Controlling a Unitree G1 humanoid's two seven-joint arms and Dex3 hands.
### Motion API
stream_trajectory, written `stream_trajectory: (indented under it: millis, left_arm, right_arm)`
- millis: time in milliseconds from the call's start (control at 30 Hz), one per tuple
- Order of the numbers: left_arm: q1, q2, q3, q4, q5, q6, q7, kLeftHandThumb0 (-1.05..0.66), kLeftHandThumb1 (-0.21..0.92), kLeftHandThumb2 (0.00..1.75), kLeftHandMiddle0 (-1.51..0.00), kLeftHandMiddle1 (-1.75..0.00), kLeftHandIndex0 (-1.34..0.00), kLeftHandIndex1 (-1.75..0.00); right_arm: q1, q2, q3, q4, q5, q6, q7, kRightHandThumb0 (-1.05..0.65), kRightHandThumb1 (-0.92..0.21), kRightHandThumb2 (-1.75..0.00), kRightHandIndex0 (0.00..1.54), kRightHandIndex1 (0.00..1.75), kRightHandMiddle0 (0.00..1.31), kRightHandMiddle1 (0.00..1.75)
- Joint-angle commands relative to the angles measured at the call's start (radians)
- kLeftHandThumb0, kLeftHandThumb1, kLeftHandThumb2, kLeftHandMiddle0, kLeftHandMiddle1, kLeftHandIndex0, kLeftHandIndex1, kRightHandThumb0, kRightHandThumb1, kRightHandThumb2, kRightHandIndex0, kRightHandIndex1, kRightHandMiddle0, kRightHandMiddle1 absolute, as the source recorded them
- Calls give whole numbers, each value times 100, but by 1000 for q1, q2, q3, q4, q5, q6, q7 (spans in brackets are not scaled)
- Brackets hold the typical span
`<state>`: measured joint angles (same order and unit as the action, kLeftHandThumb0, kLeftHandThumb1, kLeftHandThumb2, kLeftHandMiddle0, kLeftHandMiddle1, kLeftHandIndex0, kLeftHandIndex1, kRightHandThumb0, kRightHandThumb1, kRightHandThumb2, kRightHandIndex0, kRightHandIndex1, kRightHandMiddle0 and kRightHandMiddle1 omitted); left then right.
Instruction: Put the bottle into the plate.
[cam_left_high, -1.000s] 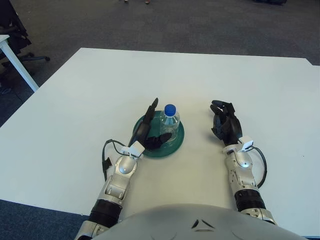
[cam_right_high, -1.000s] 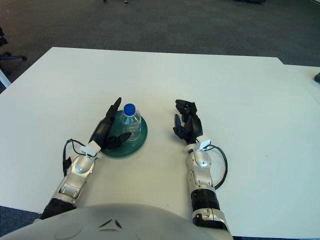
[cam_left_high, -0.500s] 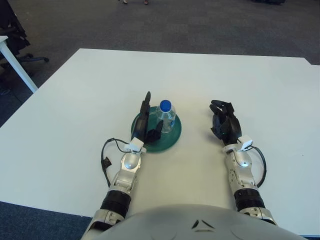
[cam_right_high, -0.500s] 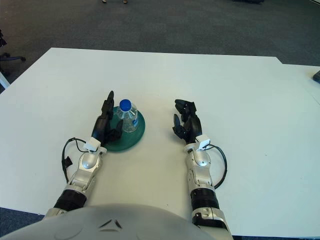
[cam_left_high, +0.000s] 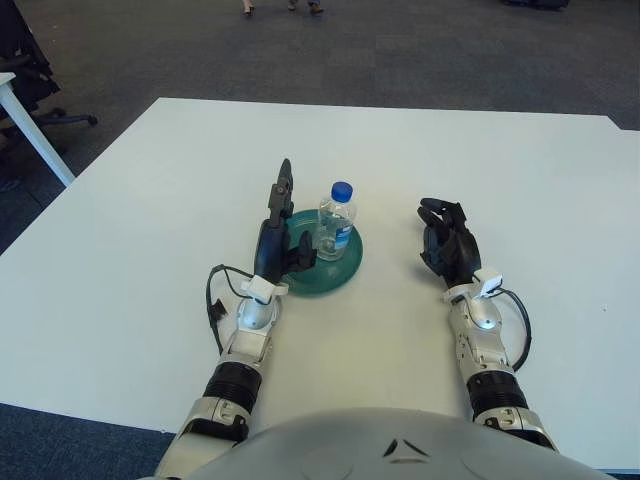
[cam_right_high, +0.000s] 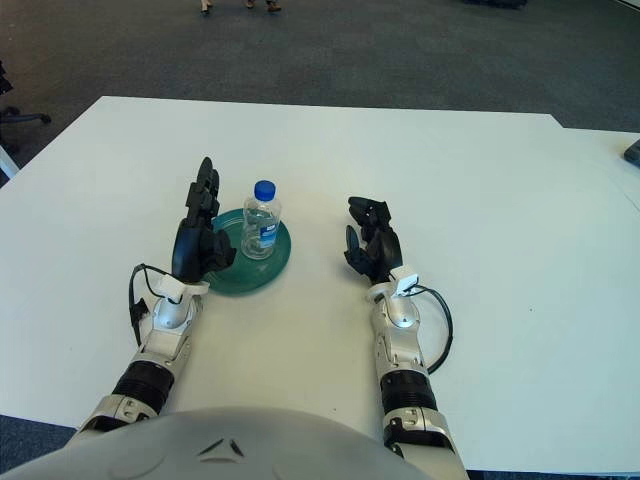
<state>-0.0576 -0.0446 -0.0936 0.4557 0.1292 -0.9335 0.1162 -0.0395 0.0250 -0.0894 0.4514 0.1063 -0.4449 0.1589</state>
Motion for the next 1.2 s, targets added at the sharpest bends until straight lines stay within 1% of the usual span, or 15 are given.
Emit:
stream_trajectory:
  millis: [0,100,233,300,533,867,933,1000,1033,1100,1167]
  left_arm:
    - [65,-1,32,-18,-9,29,21,-105,92,103,-37,-3,-15,-51]
    - [67,-3,40,-44,-22,64,12,-105,92,103,-47,-4,-18,-69]
    - [72,-17,41,-74,-49,100,-2,-103,92,102,-56,-7,-24,-79]
    - [77,-24,39,-91,-70,121,-12,-102,92,101,-62,-9,-29,-83]
    - [94,-42,29,-143,-112,180,-39,-101,92,99,-67,-9,-36,-88]
    - [105,-46,32,-186,-118,221,-61,-104,92,102,-67,-8,-36,-88]
    - [104,-36,36,-194,-119,216,-70,-105,92,104,-68,-8,-37,-88]
    - [99,-8,49,-193,-106,198,-77,-105,92,106,-70,-8,-38,-88]
    - [88,17,65,-188,-101,196,-81,-105,92,107,-70,-8,-39,-89]
    - [76,43,82,-182,-97,196,-87,-105,92,110,-72,-9,-41,-89]
    - [58,65,102,-177,-89,215,-86,-105,92,111,-74,-9,-42,-90]
  right_arm:
    - [67,19,-8,105,23,41,5,-41,-80,-67,55,65,3,120]
    - [62,18,-10,114,21,37,2,-42,-80,-66,56,65,4,120]
    - [54,17,-14,131,18,30,4,-43,-81,-65,57,66,4,119]
    - [51,16,-15,140,18,27,7,-45,-84,-60,55,63,5,120]
    - [40,13,-19,158,18,21,21,-46,-86,-56,53,60,4,119]
    - [32,13,-28,170,21,19,35,-45,-86,-56,53,57,4,117]
    - [29,12,-28,173,21,19,36,-45,-86,-56,53,56,5,117]
    - [28,12,-29,174,20,19,36,-45,-86,-56,53,55,5,117]
    - [26,13,-30,175,20,19,36,-46,-86,-55,53,55,5,117]
    - [23,13,-31,177,20,20,35,-45,-86,-55,54,56,5,117]
    - [23,15,-33,176,22,23,36,-45,-86,-55,55,56,5,117]
